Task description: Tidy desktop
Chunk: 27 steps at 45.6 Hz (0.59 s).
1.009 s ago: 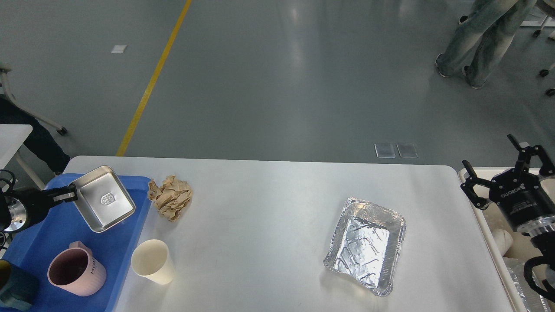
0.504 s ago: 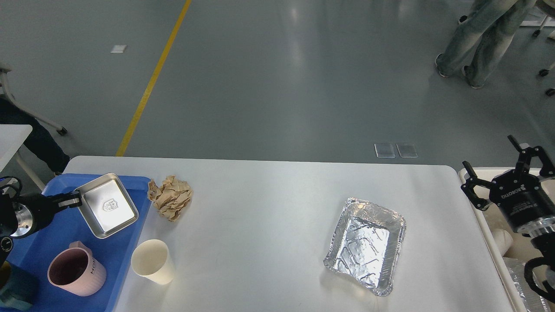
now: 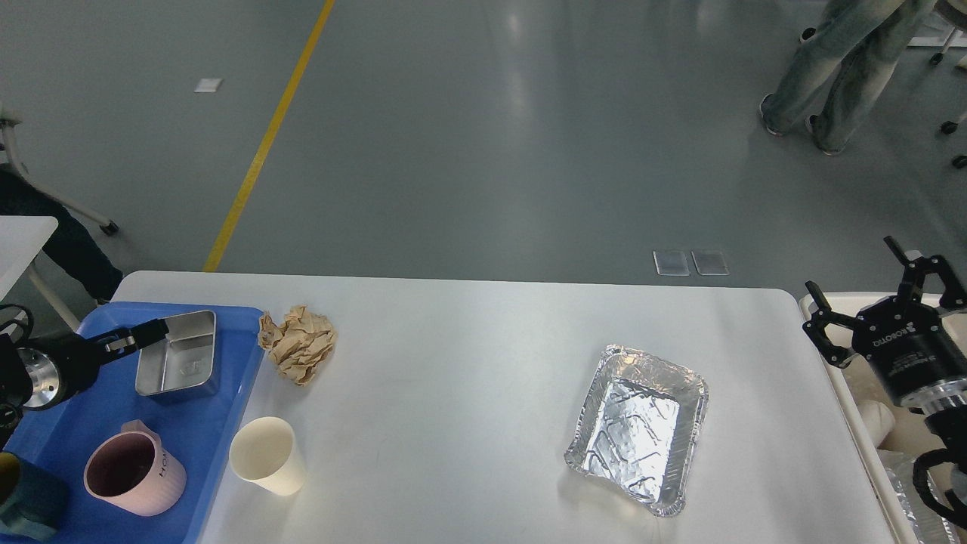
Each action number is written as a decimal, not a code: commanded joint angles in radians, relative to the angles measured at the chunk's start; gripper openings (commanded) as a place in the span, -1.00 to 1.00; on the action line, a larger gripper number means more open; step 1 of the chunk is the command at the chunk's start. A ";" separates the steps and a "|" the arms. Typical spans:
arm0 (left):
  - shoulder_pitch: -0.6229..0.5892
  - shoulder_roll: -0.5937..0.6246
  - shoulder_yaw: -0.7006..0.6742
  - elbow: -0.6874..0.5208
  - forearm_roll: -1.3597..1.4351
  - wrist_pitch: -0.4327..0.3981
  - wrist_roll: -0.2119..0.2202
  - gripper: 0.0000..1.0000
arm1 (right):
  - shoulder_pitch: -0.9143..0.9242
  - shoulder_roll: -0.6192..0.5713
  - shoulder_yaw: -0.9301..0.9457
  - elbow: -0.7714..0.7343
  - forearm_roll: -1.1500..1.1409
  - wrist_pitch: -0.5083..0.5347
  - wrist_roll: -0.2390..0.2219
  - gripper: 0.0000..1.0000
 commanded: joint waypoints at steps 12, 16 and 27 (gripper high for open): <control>-0.033 0.006 -0.289 0.000 -0.454 0.094 -0.017 0.94 | 0.001 0.002 -0.005 0.001 0.000 0.000 0.000 1.00; -0.040 -0.012 -0.305 0.003 -0.569 0.186 -0.010 0.94 | 0.001 0.002 -0.005 0.001 0.000 0.000 0.000 1.00; -0.116 -0.133 -0.305 0.120 -0.867 0.382 -0.019 0.94 | -0.003 -0.011 -0.002 0.001 0.000 0.000 0.000 1.00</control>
